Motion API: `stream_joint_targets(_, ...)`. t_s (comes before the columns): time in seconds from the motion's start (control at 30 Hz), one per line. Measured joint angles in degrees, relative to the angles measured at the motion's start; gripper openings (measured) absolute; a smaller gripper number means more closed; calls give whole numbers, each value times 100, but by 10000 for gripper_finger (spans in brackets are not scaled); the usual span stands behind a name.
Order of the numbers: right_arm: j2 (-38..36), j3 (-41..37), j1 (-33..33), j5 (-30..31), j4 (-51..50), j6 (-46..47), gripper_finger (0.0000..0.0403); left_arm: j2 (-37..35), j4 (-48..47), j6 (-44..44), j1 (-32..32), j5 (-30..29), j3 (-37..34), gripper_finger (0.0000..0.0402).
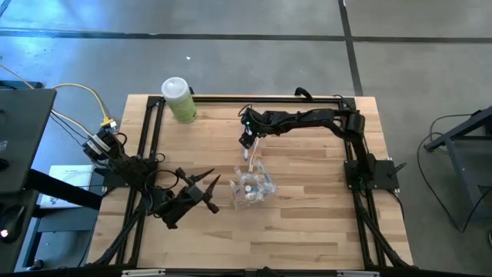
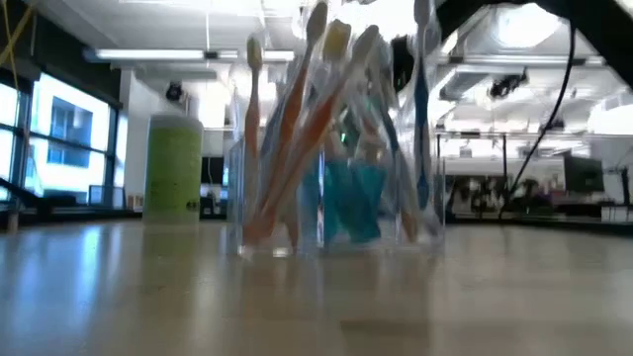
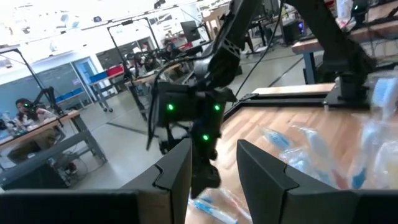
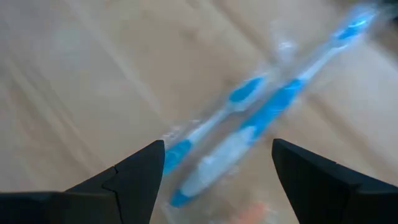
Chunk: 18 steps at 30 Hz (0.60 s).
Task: Pick & Place toothbrushing station
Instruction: Put the blue toothbrush into the transparent organizer
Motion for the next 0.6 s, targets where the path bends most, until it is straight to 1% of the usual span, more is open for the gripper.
stream_joint_targets(0.07, 58, -4, 11, 287, -41, -46, 289, 0, -54, 5, 59, 5, -2, 122)
stream_joint_targets(0.1, 58, -7, 11, 335, -60, -47, 289, 0, -69, 4, 82, 6, -2, 122)
stream_joint_targets(0.27, 38, 4, 5, 221, -20, -15, 289, 0, -81, 3, 144, 2, -4, 122)
stream_joint_targets(0.4, 38, 4, 11, 434, -37, -202, 278, -21, -91, 2, 141, 7, -4, 122)
stream_joint_targets(0.5, 38, 4, 11, 562, -69, -247, 260, -263, -138, 0, 122, 7, -4, 122)
stream_joint_targets(0.6, 83, 4, 22, 592, -125, -260, 245, -699, -182, 7, 87, 7, -4, 122)
